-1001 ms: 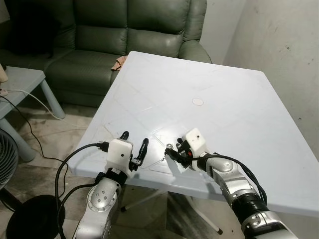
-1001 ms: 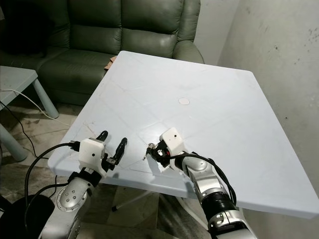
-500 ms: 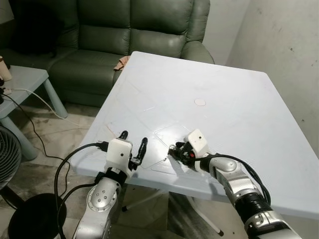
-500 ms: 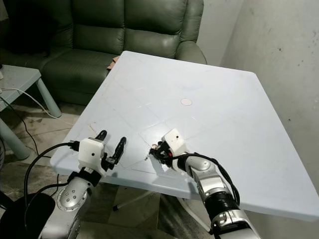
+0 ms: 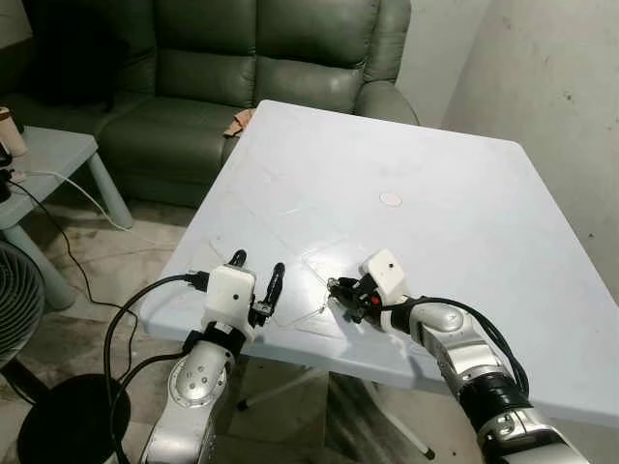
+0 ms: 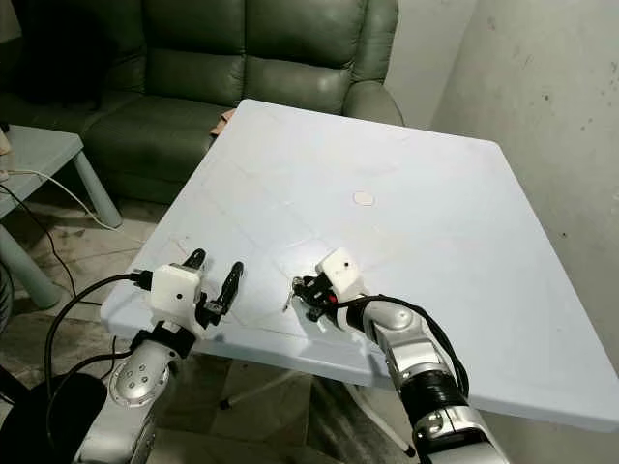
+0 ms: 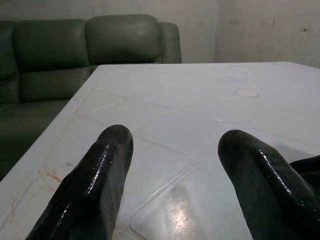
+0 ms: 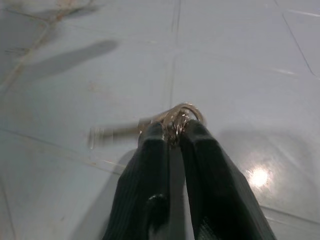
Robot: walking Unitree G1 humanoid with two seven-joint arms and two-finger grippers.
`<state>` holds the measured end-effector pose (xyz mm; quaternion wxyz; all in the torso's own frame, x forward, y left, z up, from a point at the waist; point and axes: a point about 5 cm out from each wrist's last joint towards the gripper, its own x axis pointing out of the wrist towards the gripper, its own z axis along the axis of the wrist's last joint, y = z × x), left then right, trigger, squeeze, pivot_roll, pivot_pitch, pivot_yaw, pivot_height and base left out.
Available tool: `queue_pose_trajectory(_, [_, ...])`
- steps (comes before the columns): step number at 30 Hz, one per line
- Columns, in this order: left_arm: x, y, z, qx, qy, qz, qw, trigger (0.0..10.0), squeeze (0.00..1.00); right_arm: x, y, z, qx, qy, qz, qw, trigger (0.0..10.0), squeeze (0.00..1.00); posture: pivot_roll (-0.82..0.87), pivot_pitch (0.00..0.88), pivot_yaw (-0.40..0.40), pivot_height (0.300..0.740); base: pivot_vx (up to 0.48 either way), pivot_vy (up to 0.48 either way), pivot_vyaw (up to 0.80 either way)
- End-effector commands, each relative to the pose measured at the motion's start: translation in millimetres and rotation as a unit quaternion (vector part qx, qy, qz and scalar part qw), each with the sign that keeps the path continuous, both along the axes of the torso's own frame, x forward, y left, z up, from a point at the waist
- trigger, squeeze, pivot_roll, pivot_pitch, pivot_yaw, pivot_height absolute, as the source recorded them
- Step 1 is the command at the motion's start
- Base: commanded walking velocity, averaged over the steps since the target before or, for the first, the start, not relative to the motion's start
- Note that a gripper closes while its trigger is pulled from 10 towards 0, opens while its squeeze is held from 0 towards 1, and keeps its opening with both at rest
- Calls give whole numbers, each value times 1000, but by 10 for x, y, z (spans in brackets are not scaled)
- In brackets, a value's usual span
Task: Hang keys on a hook
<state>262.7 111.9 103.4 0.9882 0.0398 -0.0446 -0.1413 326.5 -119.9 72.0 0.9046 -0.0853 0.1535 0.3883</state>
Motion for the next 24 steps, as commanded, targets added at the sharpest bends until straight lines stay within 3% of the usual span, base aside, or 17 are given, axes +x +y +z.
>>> queue_pose_trajectory(1, [22,-13,27,8,-7,-1,1000,10000,0,26,-34,22,-7,-4,-2,1000,0,0,-57,2,-95,740,0,0,0])
queue_pose_trajectory(4, [31,-13,32,7,-8,0,1000,10000,0,25,-32,25,-4,-2,2,1000,0,0,-56,2,-96,740,0,0,0])
queue_pose_trajectory(6, [34,-13,34,7,-8,0,1000,10000,0,25,-34,19,-12,-3,3,1000,4549,0,-56,2,-96,740,0,0,0])
queue_pose_trajectory(7, [36,-12,36,7,-9,0,1000,10000,0,30,-38,13,-21,-3,1,1000,9020,0,-56,2,-96,740,0,0,0])
queue_pose_trajectory(8, [39,-10,39,6,-9,1,1000,10000,0,35,-39,2,-21,4,-2,1000,10000,0,-55,1,-96,740,0,0,0])
queue_pose_trajectory(17, [51,0,54,6,-11,2,1000,10000,0,61,-35,13,-29,-2,-8,1000,10000,0,-54,0,-95,740,0,0,0])
queue_pose_trajectory(19, [52,3,54,6,-11,3,1000,10000,0,61,-30,17,-13,2,-8,1000,10000,0,-52,0,-94,740,0,0,0])
queue_pose_trajectory(20, [52,4,54,6,-11,3,1000,10000,0,67,-33,24,-13,-5,-12,1000,10000,486,-52,0,-94,740,0,0,0])
queue_pose_trajectory(22, [53,4,54,6,-11,3,1000,10000,0,75,-39,34,-17,-15,-17,1000,10000,486,-52,0,-94,740,0,0,0])
queue_pose_trajectory(23, [52,4,55,6,-11,3,1000,10000,0,79,-45,28,-20,-13,-21,1000,10000,1000,-52,0,-94,740,0,0,0])
queue_pose_trajectory(24, [55,6,54,6,-11,3,1000,10000,0,92,-51,26,-14,-6,-33,999,10000,1000,-50,0,-95,740,0,0,0])
